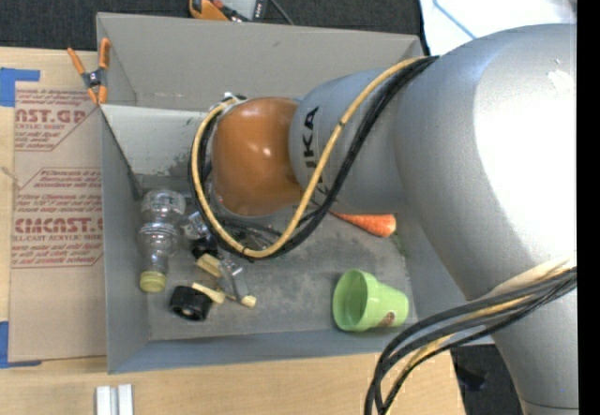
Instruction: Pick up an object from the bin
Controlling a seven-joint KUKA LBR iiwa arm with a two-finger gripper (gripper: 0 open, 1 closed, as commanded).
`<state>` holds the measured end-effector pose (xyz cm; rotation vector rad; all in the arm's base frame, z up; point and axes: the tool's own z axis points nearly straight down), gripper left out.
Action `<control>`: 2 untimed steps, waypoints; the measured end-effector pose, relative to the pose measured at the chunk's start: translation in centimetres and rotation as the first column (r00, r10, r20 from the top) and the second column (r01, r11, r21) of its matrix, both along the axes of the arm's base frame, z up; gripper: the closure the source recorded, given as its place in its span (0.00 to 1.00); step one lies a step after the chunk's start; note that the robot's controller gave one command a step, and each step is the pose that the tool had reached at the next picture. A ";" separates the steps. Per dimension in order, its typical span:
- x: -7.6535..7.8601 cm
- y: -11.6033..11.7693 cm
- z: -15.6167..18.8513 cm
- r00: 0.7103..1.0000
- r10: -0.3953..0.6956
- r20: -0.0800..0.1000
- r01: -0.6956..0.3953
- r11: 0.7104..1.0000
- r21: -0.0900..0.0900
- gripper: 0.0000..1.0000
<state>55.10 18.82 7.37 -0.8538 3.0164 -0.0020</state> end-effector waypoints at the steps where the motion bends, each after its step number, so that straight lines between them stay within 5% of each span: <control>1: 1.5 0.6 0.3 0.934 -0.357 -0.001 0.357 0.934 0.011 0.00; 2: 0.1 -0.5 -0.1 1.000 -0.020 0.005 0.020 1.000 0.004 0.00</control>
Offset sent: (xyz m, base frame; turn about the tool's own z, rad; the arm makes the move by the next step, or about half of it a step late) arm -0.0005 -0.0060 -0.0037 0.0207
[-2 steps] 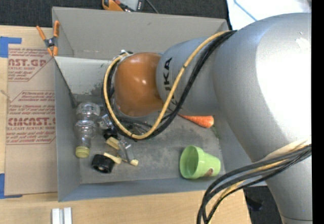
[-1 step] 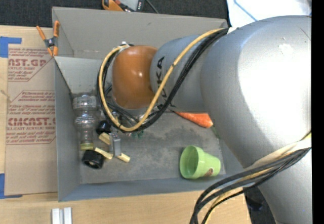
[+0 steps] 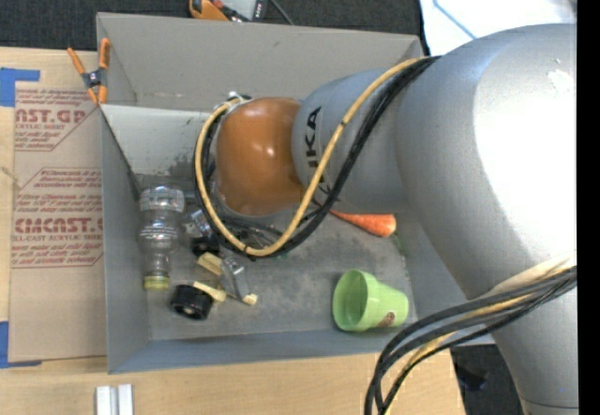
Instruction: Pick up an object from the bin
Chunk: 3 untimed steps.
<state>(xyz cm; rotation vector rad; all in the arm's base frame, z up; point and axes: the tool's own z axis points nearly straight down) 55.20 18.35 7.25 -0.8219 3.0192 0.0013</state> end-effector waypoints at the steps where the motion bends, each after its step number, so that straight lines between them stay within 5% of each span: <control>1: 0.5 -0.2 0.1 0.945 -0.327 -0.003 0.327 0.945 0.011 0.00; 2: 1.1 -0.9 0.1 0.997 -0.076 0.005 0.076 0.997 0.010 0.00; 3: -0.7 -1.8 0.1 0.955 -0.297 0.003 0.297 0.955 0.017 0.00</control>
Offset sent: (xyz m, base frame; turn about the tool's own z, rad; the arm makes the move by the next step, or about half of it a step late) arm 0.0091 -0.0123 -0.0025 0.0772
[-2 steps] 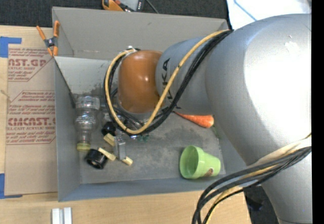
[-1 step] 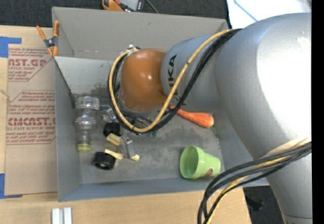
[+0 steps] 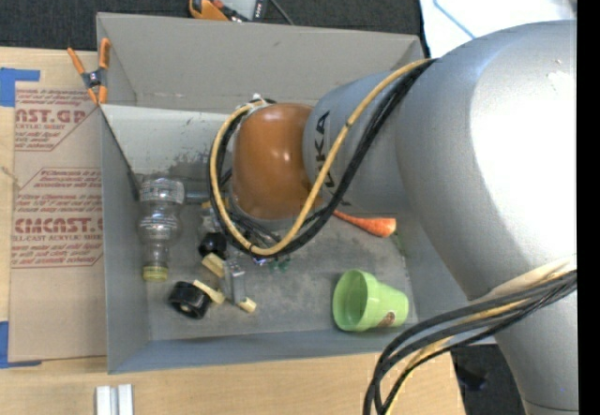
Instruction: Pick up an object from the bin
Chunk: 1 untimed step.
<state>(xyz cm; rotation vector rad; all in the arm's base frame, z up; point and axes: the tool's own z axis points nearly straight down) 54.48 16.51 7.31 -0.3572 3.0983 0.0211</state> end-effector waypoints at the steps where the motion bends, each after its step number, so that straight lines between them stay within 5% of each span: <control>1: 2.2 0.9 0.1 0.984 0.179 0.003 -0.179 0.984 -0.005 0.00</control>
Offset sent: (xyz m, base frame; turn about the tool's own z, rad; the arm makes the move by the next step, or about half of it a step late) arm 0.0100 0.0081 -0.0031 0.3193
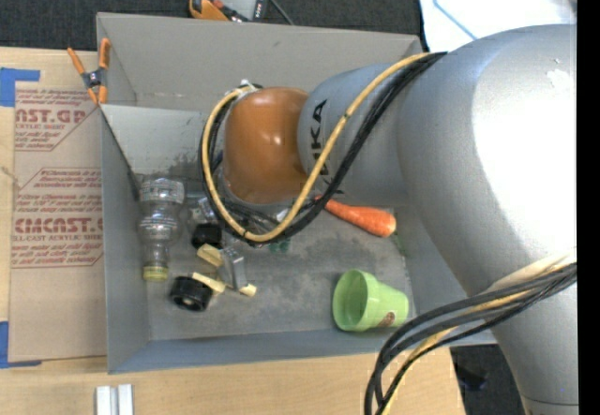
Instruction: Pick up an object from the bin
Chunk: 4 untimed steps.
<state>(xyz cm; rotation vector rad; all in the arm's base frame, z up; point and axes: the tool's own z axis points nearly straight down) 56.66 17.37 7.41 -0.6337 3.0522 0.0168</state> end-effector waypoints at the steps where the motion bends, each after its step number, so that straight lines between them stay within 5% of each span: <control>1: -0.8 -0.1 -0.1 0.918 -0.398 -0.009 0.398 0.918 0.007 0.00; 2: -0.5 -0.8 0.1 0.994 -0.110 0.002 0.110 0.994 0.006 0.00; 3: -0.9 -0.7 -0.1 0.903 -0.431 -0.009 0.431 0.902 0.011 0.00; 4: -0.8 -0.9 -0.1 0.902 -0.432 -0.010 0.432 0.902 0.013 0.00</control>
Offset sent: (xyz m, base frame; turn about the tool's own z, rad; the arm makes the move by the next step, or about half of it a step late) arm -0.0040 -0.0140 0.0009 0.0477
